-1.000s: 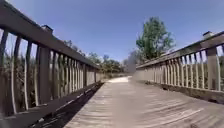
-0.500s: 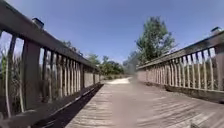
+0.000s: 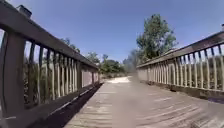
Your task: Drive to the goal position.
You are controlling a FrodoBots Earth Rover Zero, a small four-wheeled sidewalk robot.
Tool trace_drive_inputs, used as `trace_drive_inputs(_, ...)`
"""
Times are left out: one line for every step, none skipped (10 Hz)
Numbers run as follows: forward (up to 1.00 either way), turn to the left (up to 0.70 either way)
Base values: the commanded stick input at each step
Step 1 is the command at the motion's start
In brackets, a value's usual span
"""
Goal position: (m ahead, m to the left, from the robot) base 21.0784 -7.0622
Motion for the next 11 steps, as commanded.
trace_drive_inputs(0.45,0.02)
trace_drive_inputs(0.45,0.02)
trace_drive_inputs(0.45,0.02)
trace_drive_inputs(0.45,0.02)
trace_drive_inputs(0.45,0.02)
trace_drive_inputs(0.45,0.02)
trace_drive_inputs(0.45,0.02)
trace_drive_inputs(0.45,0.02)
trace_drive_inputs(0.45,0.02)
trace_drive_inputs(0.45,0.02)
trace_drive_inputs(0.45,0.02)
